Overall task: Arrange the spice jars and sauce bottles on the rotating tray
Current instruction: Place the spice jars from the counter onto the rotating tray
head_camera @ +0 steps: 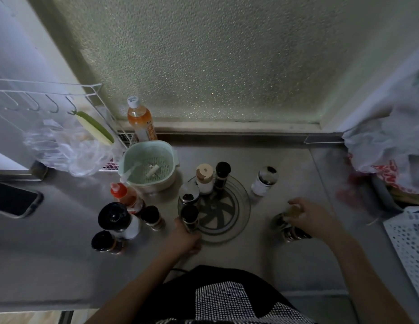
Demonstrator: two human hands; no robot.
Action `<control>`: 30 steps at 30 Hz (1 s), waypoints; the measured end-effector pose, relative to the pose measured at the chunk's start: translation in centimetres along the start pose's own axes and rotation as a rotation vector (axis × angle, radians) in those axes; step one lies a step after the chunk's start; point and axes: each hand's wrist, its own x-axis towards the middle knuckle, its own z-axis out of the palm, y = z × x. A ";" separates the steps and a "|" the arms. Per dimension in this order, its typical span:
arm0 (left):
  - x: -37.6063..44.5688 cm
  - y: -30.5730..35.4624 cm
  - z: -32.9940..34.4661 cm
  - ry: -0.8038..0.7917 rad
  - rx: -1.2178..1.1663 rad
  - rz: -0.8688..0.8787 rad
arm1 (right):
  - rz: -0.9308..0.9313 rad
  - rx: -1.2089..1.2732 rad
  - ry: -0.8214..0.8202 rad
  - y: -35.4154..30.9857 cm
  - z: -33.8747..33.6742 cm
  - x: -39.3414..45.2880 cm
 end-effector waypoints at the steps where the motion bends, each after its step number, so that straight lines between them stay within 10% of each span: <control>1: 0.0 -0.2 0.0 -0.022 -0.007 -0.018 | -0.011 0.007 0.006 0.1 0.8 0.1; 10: -1.0 0.5 -0.7 0.026 -0.106 -0.002 | -0.249 -0.041 0.365 -5.5 0.2 -0.2; 25: -1.9 1.4 -0.5 -0.053 -0.092 0.049 | -0.429 -0.048 0.111 -14.0 3.3 6.1; 30: -2.0 1.4 -0.2 -0.031 -0.052 0.006 | -0.282 0.078 0.318 -7.9 0.6 3.3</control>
